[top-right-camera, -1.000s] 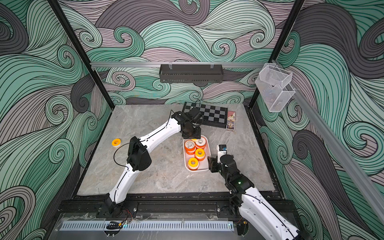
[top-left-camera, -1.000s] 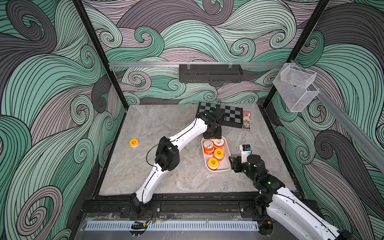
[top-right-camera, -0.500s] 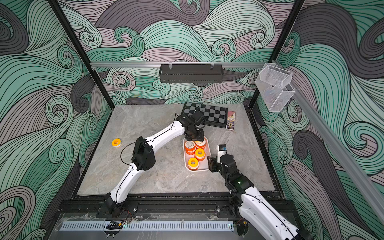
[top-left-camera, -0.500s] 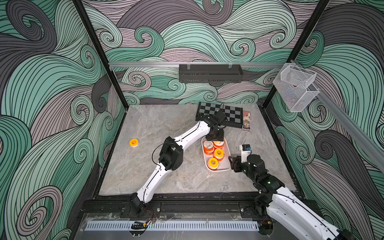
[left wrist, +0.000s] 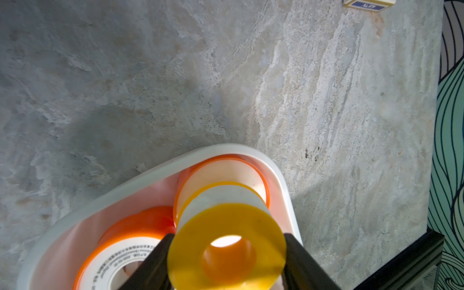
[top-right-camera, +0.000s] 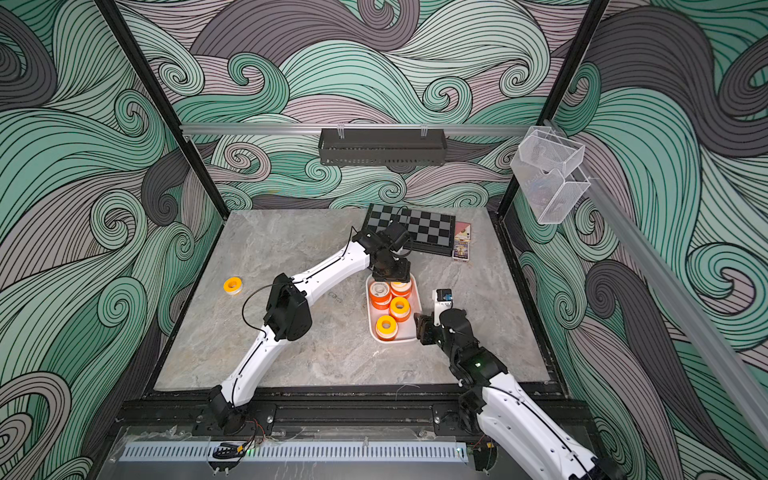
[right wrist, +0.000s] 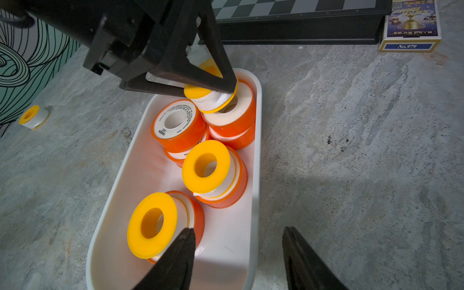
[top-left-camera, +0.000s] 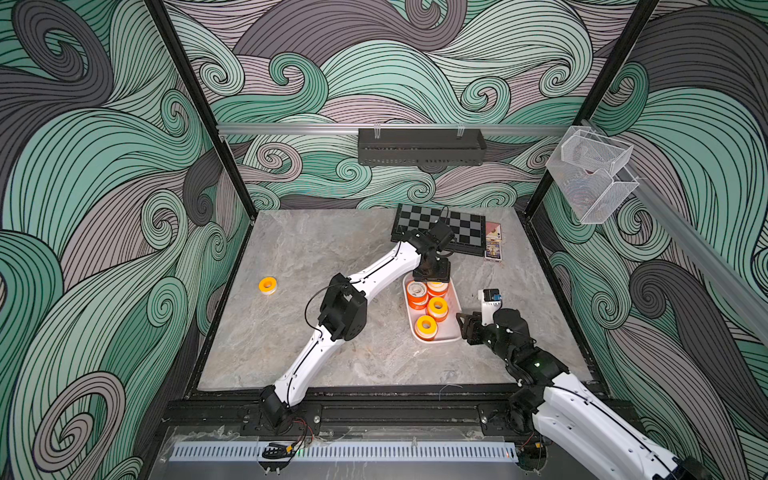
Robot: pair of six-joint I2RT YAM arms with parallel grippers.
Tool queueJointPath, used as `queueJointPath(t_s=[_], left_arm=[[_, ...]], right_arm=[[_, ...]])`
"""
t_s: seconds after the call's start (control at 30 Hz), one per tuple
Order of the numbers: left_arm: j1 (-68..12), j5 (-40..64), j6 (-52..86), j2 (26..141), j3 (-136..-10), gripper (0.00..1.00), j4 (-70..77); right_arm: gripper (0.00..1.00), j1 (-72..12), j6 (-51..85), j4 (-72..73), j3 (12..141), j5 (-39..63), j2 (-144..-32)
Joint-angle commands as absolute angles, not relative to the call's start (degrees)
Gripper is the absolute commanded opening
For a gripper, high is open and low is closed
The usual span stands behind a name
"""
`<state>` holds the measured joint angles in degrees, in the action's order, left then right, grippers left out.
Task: Put the sealing tape into the storage box
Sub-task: Place the sealing tape in the storage box, then pick up the sealing tape at the center of the board.
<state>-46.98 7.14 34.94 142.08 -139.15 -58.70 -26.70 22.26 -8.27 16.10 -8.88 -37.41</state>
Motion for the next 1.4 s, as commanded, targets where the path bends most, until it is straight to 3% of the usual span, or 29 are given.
queueJointPath(t_s=[0.0, 0.4, 0.63, 0.7, 0.87, 1.03, 1.17, 1.37], left_arm=[[-47.34, 7.91, 33.78, 143.11, -141.25, 0.68, -59.35], [-47.48, 8.78, 32.09, 140.36, -142.56, 0.69, -60.50], [-46.42, 3.02, 30.57, 129.70, -140.92, 0.69, -67.81], [-45.68, 0.02, 30.60, 123.58, -135.89, 0.69, -69.31], [-42.45, -5.95, 30.43, 100.34, -107.45, 0.69, -59.94], [-32.56, -5.45, 31.33, 75.98, -82.31, 0.70, -52.57], [-24.84, -6.78, 29.63, 62.85, -74.61, 0.70, -56.89], [-20.37, -14.16, 27.04, 50.22, -69.67, 0.71, -61.44]], right_arm=[[0.60, -26.50, 22.21, -7.13, 15.74, -8.57, -37.40], [0.60, -26.52, 22.12, -7.15, 15.82, -8.35, -37.57], [0.63, -26.49, 21.97, -7.66, 15.99, -7.59, -36.75], [0.64, -26.54, 21.87, -7.50, 16.05, -7.26, -36.66], [0.62, -27.00, 21.26, -9.62, 19.53, -4.51, -38.34], [0.62, -31.52, 19.77, -10.60, 26.53, -0.66, -45.14], [0.63, -38.49, 16.15, -14.89, 37.39, -0.21, -56.85], [0.64, -45.01, 14.03, -15.15, 53.77, 6.46, -77.63]])
